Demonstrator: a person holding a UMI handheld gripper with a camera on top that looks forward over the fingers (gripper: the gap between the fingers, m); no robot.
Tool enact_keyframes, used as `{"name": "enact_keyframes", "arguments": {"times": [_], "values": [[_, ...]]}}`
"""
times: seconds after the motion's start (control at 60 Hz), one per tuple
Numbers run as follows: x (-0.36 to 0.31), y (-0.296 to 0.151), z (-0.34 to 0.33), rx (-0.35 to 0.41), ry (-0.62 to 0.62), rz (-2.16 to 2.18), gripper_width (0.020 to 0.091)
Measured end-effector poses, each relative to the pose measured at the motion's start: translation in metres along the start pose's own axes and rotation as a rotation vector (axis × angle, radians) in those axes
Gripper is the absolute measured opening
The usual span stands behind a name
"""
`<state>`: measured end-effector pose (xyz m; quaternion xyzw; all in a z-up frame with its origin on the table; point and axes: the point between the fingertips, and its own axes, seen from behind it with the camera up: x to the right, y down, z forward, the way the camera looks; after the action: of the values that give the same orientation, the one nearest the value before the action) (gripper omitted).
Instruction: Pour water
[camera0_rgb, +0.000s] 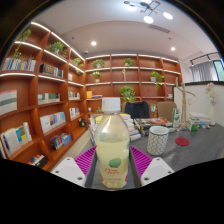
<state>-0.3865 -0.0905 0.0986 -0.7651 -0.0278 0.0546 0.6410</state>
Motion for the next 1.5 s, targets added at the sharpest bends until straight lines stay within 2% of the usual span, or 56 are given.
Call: {"name": "enact_keyframes", "arguments": {"times": [0.017,0.033,0.283,0.4,0.55,0.867,1.05,1.3,1.5], "values": [[0.003,0.001,0.001,-0.004,0.012,-0.011,0.0529],[0.003,0.001,0.001,-0.006,0.016,-0.025,0.0505],[0.006,0.002,0.007,-0.005,0.003,-0.015,0.0379],[0.008,0.000,0.008,-0.005,-0.005,-0.008,0.0377],[0.020,-0.007,0.022,-0.055,-0.009,0.129,0.0376],[0.038,-0.074,0.078,0.053,-0.218,1.124,0.0378],[0.053,-0.095,0.089,0.123,-0.268,1.594,0.0376],[0.063,-0.107,0.101,0.130,-0.332,1.979,0.0393],[0.062,-0.100,0.097,0.101,-0.305,1.962,0.0394]]}}
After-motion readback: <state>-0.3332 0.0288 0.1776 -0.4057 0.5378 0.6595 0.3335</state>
